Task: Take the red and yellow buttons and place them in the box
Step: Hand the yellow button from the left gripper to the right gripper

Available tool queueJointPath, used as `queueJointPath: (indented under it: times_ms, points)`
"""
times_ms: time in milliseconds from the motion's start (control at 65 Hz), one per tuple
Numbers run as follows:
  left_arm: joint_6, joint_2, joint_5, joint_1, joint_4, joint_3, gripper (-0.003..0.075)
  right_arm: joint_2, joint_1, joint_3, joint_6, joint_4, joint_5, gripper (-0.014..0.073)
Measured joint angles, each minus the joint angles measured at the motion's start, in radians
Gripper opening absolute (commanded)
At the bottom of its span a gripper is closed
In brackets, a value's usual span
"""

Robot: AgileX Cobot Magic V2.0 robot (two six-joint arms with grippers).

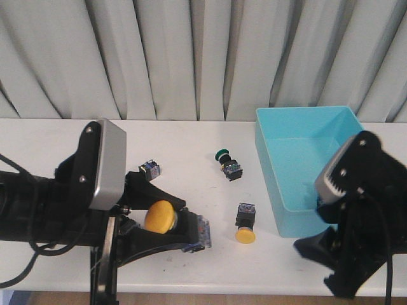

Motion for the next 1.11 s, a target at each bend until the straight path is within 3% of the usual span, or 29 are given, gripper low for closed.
queueJointPath:
  times_ms: [138, 292, 538, 769, 954, 1108]
  points:
    - [0.125, 0.053, 0.010, 0.000, -0.105, 0.000, 0.0174, 0.042, 0.054, 0.000, -0.357, 0.136, 0.004, 0.0528]
    - [0.165, 0.089, 0.033, 0.000, -0.147, 0.000, 0.0174, 0.106, 0.143, 0.000, -0.588, 0.217, -0.084, 0.0528]
    - [0.200, 0.092, 0.045, 0.000, -0.153, 0.000, 0.0174, 0.199, 0.231, 0.000, -0.780, 0.379, -0.217, 0.0528]
    - [0.203, 0.092, 0.045, 0.000, -0.153, 0.000, 0.0174, 0.221, 0.238, 0.000, -0.901, 0.557, -0.240, 0.0493]
    - [0.203, 0.092, 0.045, 0.000, -0.153, 0.000, 0.0174, 0.221, 0.238, 0.000, -0.921, 0.584, -0.243, 0.0412]
    - [0.203, 0.092, 0.045, 0.000, -0.153, 0.000, 0.0174, 0.221, 0.238, 0.000, -0.923, 0.586, -0.243, 0.0290]
